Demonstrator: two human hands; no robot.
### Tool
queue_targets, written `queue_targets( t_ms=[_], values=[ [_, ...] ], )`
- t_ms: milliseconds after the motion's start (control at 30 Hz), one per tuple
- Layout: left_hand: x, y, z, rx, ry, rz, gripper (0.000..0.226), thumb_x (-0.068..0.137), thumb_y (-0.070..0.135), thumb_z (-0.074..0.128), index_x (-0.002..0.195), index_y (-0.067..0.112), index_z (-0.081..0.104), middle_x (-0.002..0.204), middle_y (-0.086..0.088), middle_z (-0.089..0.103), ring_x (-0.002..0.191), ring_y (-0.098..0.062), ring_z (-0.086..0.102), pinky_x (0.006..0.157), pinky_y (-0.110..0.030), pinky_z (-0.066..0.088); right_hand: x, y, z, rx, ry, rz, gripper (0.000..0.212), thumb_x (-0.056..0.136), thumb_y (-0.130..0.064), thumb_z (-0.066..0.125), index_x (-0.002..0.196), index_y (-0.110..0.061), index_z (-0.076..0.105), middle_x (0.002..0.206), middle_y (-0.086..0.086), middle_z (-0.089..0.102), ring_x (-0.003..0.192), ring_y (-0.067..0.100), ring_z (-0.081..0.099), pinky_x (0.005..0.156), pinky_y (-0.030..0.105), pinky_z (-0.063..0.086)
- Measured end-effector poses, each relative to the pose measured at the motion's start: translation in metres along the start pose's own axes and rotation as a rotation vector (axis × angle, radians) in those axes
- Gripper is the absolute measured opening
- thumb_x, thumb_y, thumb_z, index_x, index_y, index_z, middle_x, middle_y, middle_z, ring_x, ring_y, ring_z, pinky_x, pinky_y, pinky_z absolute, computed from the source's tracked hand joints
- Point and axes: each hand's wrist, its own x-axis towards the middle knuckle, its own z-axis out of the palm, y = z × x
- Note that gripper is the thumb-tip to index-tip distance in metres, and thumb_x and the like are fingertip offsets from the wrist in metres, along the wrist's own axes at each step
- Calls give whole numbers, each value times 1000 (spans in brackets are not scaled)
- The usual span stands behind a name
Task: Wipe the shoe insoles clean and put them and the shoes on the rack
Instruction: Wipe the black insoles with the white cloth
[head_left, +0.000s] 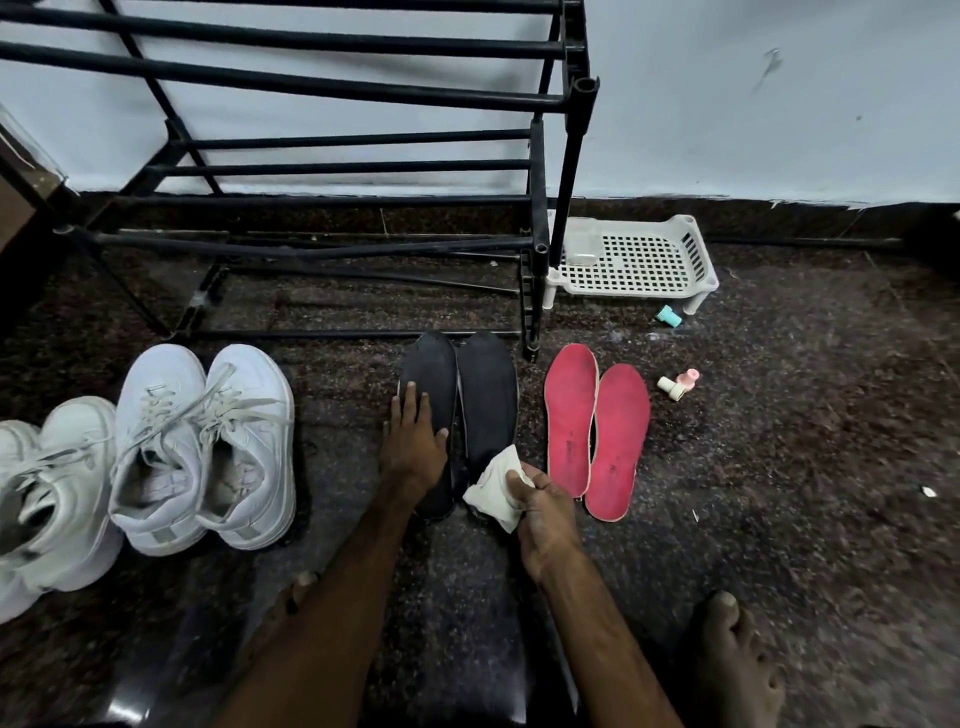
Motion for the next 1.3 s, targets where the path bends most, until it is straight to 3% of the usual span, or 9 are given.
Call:
queue_targets(
  t_ms=[100, 167, 267, 367, 533, 833, 1000, 1133, 1300],
  values=[
    [-6, 9, -10, -126, 166, 13, 60, 100, 23, 48, 154, 12, 23, 164, -6, 4, 150, -28, 8, 120, -44, 16, -2, -6, -1, -7, 14, -54, 23, 92, -2, 59, 113, 9, 60, 98, 23, 65, 81, 29, 61, 75, 39, 53],
    [-13, 28, -25, -402, 182, 31, 48, 101, 24, 50, 145, 10, 42, 156, -11, 33, 142, -28, 33, 113, -40, 31, -5, -16, 1, -32, 26, -97, 17, 90, -3, 63, 106, 4, 64, 96, 20, 65, 80, 27, 59, 74, 38, 52],
    [-35, 63, -59, -907, -227, -36, 43, 101, 44, 46, 122, 11, 62, 118, -10, 68, 101, -27, 64, 78, -33, 50, -11, -38, 3, -65, 30, -178, 7, 87, -2, 68, 91, -7, 65, 91, 19, 65, 78, 26, 59, 76, 40, 51],
    [-60, 84, -82, -994, -554, 24, 43, 98, 49, 49, 107, 12, 69, 97, -3, 73, 91, -19, 69, 67, -27, 56, -21, -64, 1, -106, 0, -247, 10, 84, -2, 71, 89, -8, 64, 87, 17, 67, 75, 24, 61, 73, 36, 53],
    [-74, 97, -82, -1087, -402, 119, 11, 90, 10, 67, 85, 6, 58, 57, 6, 68, 59, -7, 66, 55, -26, 59, -39, -98, -9, -257, 73, -384, 20, 78, -1, 77, 78, -13, 62, 69, 5, 66, 60, 15, 59, 59, 27, 50],
    [-85, 99, -99, -933, -392, 167, 11, 87, 2, 70, 92, 6, 61, 55, 5, 62, 45, -6, 60, 45, -23, 52, -59, -130, -25, -364, 59, -545, 24, 71, 7, 80, 80, -10, 65, 64, 7, 69, 53, 16, 62, 55, 28, 53],
    [-91, 113, -103, -981, -271, 89, 7, 98, 12, 56, 99, 8, 50, 72, -9, 64, 40, -12, 59, 38, -24, 49, -63, -118, -24, -277, -128, -392, 30, 79, 7, 74, 103, -2, 58, 80, 12, 69, 65, 17, 63, 61, 24, 54],
    [-92, 131, -105, -1110, -274, 20, 9, 99, 13, 55, 101, 8, 48, 76, -13, 68, 42, -17, 62, 38, -24, 48, -67, -127, -22, -648, 28, -665, 22, 83, 0, 72, 101, -9, 65, 88, -3, 69, 76, 8, 62, 69, 14, 49],
    [-77, 148, -117, -1365, -229, -109, 12, 97, 7, 53, 106, 4, 60, 79, -10, 71, 54, -14, 68, 48, -26, 54, -73, -148, -16, -957, -157, -839, 28, 83, -21, 77, 110, -18, 71, 100, -10, 71, 92, 2, 64, 81, 13, 48]
  ],
)
